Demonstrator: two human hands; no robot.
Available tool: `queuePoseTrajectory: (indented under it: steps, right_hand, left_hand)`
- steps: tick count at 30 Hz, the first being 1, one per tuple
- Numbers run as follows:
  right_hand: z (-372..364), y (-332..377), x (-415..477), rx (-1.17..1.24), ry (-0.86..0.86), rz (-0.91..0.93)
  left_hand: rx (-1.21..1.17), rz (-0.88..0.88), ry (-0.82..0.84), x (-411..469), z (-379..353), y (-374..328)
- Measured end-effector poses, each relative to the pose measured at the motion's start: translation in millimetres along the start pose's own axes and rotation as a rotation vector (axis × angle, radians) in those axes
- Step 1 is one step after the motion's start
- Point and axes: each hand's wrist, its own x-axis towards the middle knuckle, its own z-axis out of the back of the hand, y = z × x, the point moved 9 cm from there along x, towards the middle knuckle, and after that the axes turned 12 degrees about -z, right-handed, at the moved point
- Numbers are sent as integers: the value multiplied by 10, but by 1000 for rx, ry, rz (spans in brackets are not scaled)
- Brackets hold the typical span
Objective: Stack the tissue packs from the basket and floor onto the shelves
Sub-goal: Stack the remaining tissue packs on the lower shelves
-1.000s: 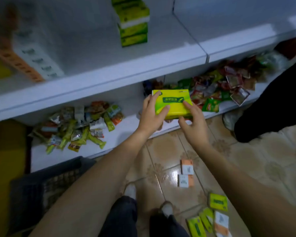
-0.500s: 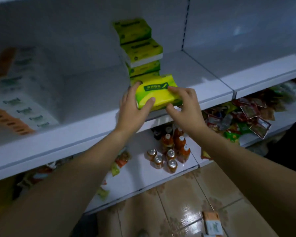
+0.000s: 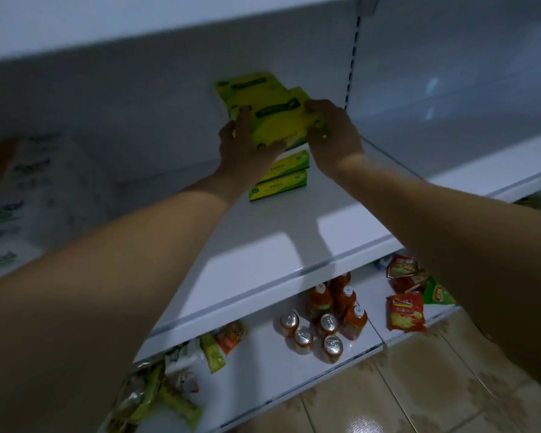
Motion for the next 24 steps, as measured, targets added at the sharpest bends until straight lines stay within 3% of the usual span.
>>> queuePoseTrajectory:
  steps: [6, 17, 24]
  right_hand:
    - [-149, -61, 263, 92, 145, -35]
    - [-311, -109, 364, 156, 117, -40]
    - [-314, -148, 394, 79, 116, -50]
  left_hand:
    - [69, -119, -27, 185, 25, 45]
    - [189, -92, -87, 223, 143, 248]
    - [63, -95, -95, 231, 94, 268]
